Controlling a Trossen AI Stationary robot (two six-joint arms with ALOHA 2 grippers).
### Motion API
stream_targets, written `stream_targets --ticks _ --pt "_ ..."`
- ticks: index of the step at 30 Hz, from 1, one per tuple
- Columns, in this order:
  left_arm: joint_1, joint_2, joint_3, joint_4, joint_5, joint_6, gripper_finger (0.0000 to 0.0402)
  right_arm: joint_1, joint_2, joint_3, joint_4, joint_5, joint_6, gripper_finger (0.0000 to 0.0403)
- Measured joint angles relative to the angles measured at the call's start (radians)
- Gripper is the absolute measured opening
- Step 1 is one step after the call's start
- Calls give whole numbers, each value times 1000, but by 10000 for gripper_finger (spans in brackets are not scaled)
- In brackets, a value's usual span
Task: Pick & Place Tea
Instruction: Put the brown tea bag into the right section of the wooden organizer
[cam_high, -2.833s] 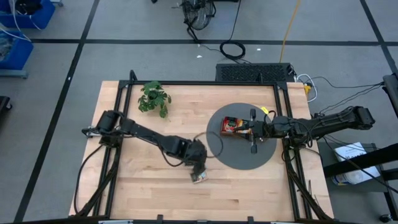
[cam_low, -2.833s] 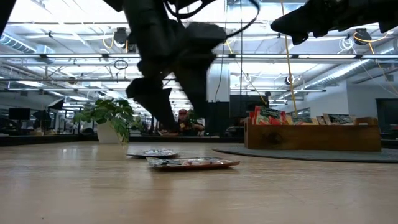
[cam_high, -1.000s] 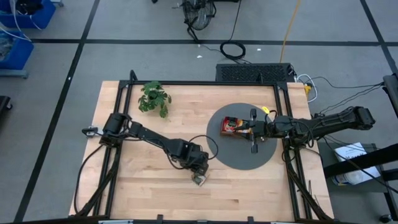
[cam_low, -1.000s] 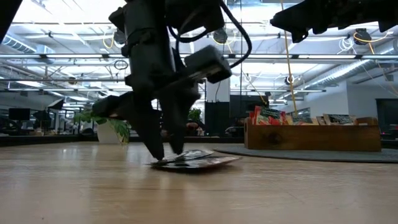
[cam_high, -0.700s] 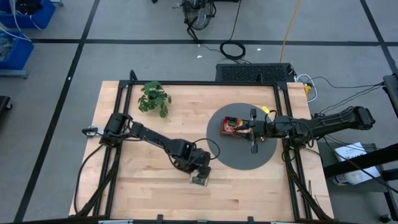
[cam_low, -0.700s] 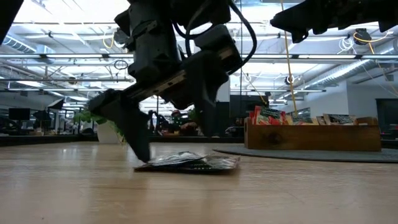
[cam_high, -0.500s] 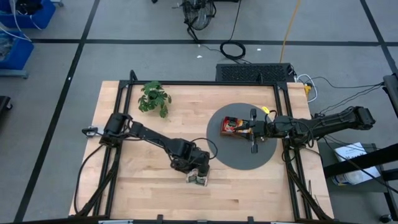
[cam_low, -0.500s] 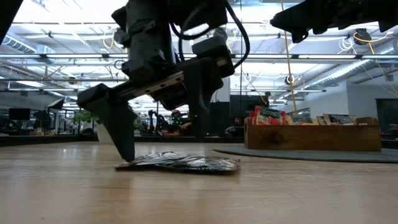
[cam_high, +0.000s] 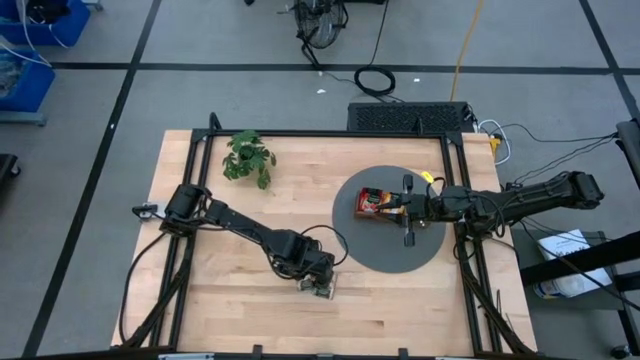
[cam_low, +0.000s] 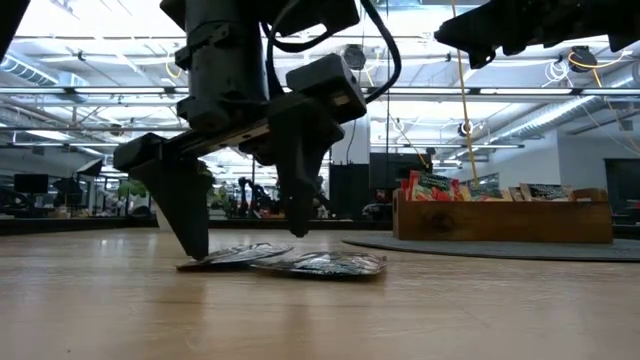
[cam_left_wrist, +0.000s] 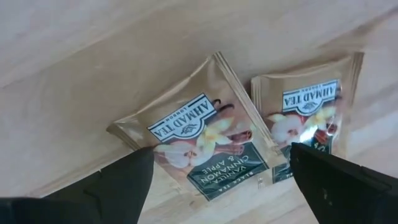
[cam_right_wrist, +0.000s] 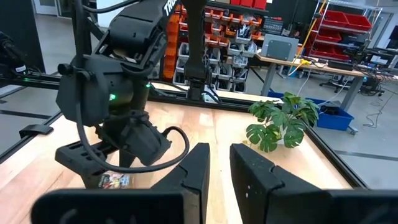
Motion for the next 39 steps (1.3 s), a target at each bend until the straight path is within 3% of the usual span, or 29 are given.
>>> stream_targets --ticks 4,7,10,13,19,26,33,36,39 --pt "-15 0 -1 65 -35 107 376 0 0 0 0 0 -1 55" --pt "-42 0 -5 122 -120 207 377 0 0 0 0 0 -1 55" --pt "-53 2 -5 101 -167 193 377 0 0 0 0 0 -1 55" --pt "-36 2 0 20 -151 117 376 0 0 0 5 0 -6 55" --pt "-22 1 1 -41 -135 121 376 0 0 0 10 0 -9 55" --pt "-12 0 0 -323 -83 118 377 0 0 0 8 0 -9 55" --pt "-12 0 -1 -262 -110 175 375 0 1 0 8 0 -9 55" --pt "-12 0 -1 -262 -108 172 352 0 0 0 8 0 -9 55" --pt "-12 0 -1 -248 -91 171 300 0 0 0 8 0 -9 55"
